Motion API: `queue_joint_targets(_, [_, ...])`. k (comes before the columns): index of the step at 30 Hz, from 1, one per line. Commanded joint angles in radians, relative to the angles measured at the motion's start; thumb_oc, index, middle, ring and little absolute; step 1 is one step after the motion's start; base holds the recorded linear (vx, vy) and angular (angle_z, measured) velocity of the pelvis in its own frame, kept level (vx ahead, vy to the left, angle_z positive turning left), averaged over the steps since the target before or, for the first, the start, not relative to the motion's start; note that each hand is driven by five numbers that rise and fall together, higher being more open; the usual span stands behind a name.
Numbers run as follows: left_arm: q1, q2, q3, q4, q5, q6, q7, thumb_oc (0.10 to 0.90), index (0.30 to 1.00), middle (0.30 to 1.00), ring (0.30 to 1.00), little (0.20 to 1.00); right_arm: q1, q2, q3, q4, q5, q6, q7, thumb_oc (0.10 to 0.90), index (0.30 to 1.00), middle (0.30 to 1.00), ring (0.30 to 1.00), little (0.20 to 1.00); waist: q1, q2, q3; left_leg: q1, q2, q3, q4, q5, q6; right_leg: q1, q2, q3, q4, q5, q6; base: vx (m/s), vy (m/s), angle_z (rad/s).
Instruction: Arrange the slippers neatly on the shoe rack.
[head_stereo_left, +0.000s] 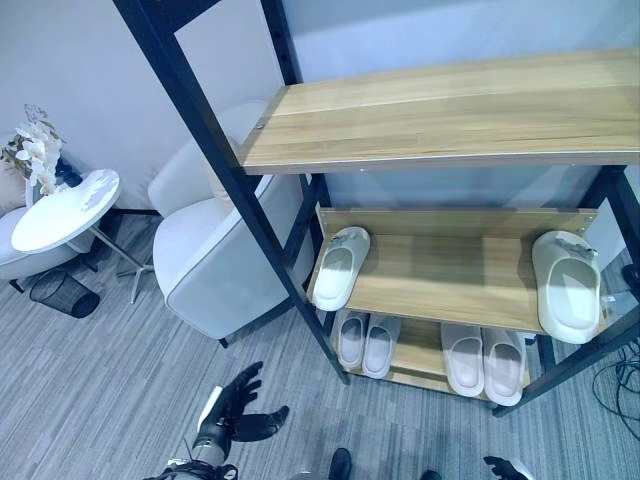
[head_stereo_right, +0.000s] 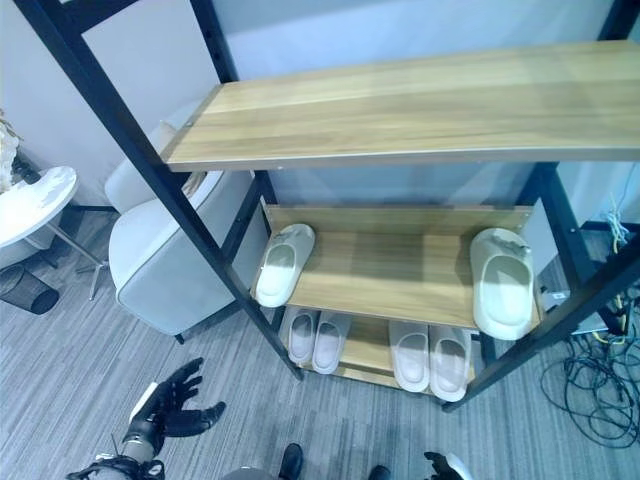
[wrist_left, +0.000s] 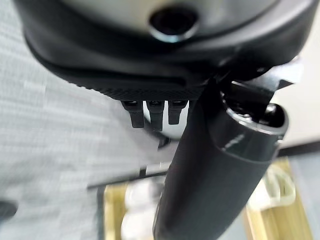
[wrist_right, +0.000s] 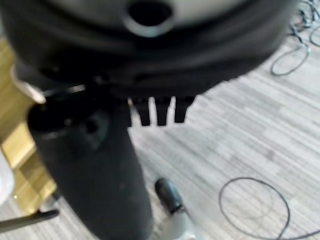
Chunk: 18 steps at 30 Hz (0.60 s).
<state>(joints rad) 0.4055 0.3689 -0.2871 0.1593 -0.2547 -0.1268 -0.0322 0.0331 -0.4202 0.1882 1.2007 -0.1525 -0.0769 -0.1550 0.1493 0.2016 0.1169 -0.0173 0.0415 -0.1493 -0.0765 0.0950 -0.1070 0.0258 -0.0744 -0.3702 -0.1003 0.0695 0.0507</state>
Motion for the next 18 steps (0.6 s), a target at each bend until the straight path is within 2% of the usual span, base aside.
queue_joint_targets(1, [-0.119,0.053,-0.011,-0.135,-0.026,-0.081,-0.021,0.8,0.9,0.9,0.9,0.9,-0.037,-0.017,0.042,-0.041,-0.009,-0.012,-0.016,0.8,0.9,0.9,0.9,0.9,-0.005,-0.078,-0.005,-0.045,-0.029,0.025,-0.011,0.072,-0.035,0.053,-0.017,-0.001,0.013,-0.129,0.036,0.01,-0.03,0.04])
queue_joint_targets(5, [-0.168,0.057,-0.035,-0.181,-0.028,-0.085,-0.01,0.8,0.9,0.9,0.9,0.9,-0.032,-0.015,0.046,-0.044,-0.016,-0.014,-0.022,0.8,0.9,0.9,0.9,0.9,-0.019,-0.081,-0.005,-0.044,-0.027,0.032,-0.011,0.068,-0.036,0.051,-0.015,0.006,0.013,-0.131,0.035,0.0,-0.008,0.01])
queue_joint_targets(9, [-0.222,0.054,-0.018,-0.238,-0.022,-0.099,0.03,0.8,0.9,0.9,0.9,0.9,-0.019,-0.016,0.04,-0.045,-0.019,-0.014,-0.027,0.8,0.9,0.9,0.9,0.9,-0.031,-0.08,-0.004,-0.045,-0.028,0.04,-0.011,0.061,-0.034,0.045,-0.018,0.012,0.013,-0.13,0.037,0.0,0.002,-0.01])
queue_joint_targets(18, [-0.347,0.054,0.043,-0.318,0.01,-0.136,0.129,0.8,0.9,0.9,0.9,0.9,-0.003,-0.024,0.036,-0.05,-0.027,-0.013,-0.026,0.8,0.9,0.9,0.9,0.9,-0.061,-0.051,-0.004,-0.044,-0.038,0.062,-0.011,0.054,-0.034,0.032,-0.03,0.032,0.013,-0.123,0.042,0.01,0.031,-0.08])
